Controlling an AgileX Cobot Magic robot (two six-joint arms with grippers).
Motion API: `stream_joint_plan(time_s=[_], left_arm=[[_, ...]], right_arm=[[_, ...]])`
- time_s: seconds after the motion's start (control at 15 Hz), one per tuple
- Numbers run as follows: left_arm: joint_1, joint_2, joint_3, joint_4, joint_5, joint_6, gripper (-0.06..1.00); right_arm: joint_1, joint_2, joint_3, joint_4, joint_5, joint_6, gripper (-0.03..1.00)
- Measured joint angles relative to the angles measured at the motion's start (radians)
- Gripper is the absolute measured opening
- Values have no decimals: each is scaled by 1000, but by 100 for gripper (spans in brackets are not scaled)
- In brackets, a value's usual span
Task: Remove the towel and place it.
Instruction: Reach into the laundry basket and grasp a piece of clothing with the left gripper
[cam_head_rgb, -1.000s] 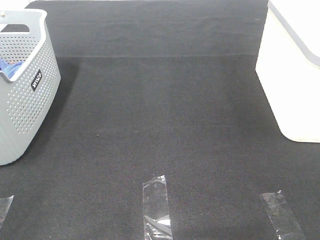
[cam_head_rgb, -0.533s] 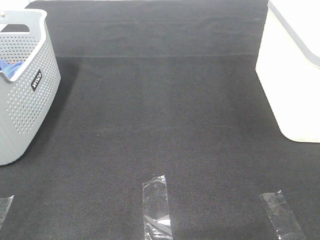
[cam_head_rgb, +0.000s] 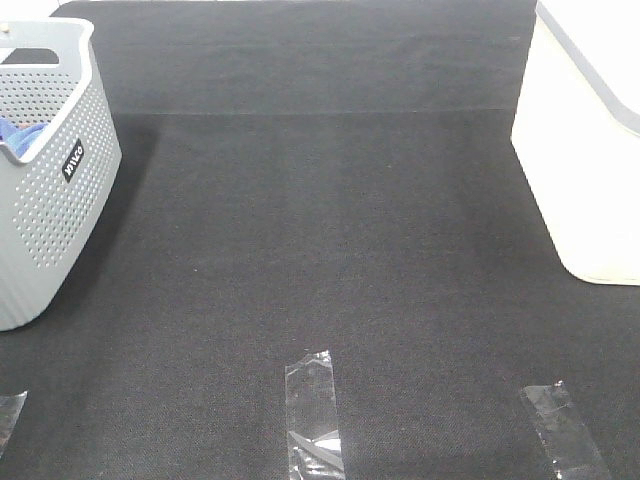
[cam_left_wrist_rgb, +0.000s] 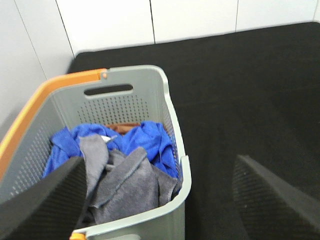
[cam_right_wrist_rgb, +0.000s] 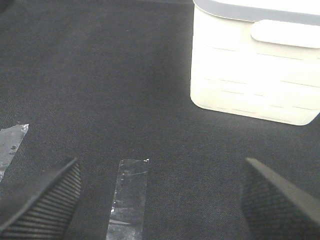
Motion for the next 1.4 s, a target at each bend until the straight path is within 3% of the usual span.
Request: stream_joint_plan(time_s=[0.27, 0.67, 0.87, 1.13, 1.4], left_arm=[[0, 322, -217, 34, 97, -100, 76], [0, 732, -551, 295, 337, -354, 76], [0, 920, -703, 390, 498, -400, 76], [45, 1089, -851, 374, 572, -403, 76], [190, 1220, -954, 203, 596, -305, 76]], right_arm=[[0, 0, 0, 0, 0, 0, 80], [0, 0, 0, 0, 0, 0, 80], [0, 0, 0, 0, 0, 0, 80], [0, 0, 0, 0, 0, 0, 80], [0, 0, 0, 0, 0, 0, 80]])
